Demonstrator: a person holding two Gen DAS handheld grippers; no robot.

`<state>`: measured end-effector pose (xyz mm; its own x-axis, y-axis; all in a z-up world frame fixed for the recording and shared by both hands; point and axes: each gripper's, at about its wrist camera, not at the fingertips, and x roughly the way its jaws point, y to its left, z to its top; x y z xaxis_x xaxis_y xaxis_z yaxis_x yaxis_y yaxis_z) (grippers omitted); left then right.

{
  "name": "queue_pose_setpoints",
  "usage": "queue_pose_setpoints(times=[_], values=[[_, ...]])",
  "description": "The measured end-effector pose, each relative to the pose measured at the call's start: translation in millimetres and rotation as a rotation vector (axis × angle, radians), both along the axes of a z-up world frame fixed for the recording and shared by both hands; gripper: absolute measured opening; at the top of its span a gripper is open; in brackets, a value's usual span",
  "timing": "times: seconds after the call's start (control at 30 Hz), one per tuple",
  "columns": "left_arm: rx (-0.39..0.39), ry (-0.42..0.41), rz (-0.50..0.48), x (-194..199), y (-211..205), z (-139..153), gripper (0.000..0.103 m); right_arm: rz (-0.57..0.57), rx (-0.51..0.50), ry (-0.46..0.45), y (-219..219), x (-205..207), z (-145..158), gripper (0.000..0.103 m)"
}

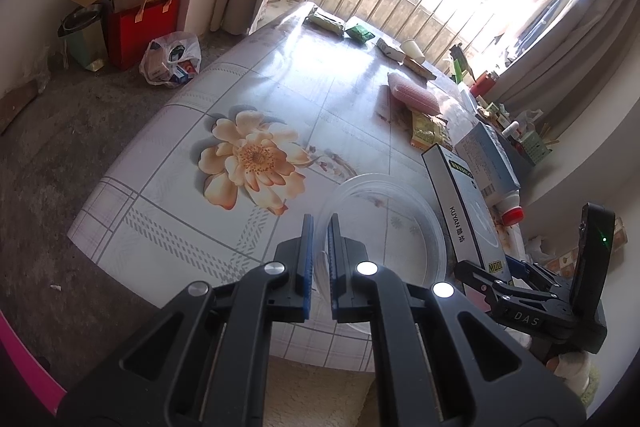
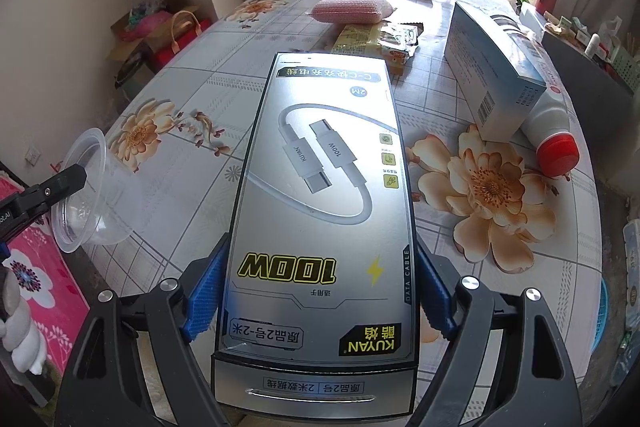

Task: Collect trash
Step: 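Lift the white box off the table with the right tool while the left tool holds the cup, then carry the white box and clear cup toward the blue wastebasket with both tools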

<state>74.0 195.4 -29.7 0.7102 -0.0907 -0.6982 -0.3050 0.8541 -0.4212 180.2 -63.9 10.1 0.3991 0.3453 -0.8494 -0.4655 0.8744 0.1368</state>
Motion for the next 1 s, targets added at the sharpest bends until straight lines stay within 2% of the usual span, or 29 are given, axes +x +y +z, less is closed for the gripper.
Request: queue_pose_setpoints(times=[0.7,1.0], values=[[0.006,-0.067,-0.003,-12.4,0.7,19.9,0.005,-0.042,0.065,-0.056,-19.8,-11.8,38.1,0.08],[0.03,-0.117,-0.014,-17.7,-2.7,41.3,0.005,-0.053,0.107,-0.089,-27.2,-18.4,58.7,0.08]])
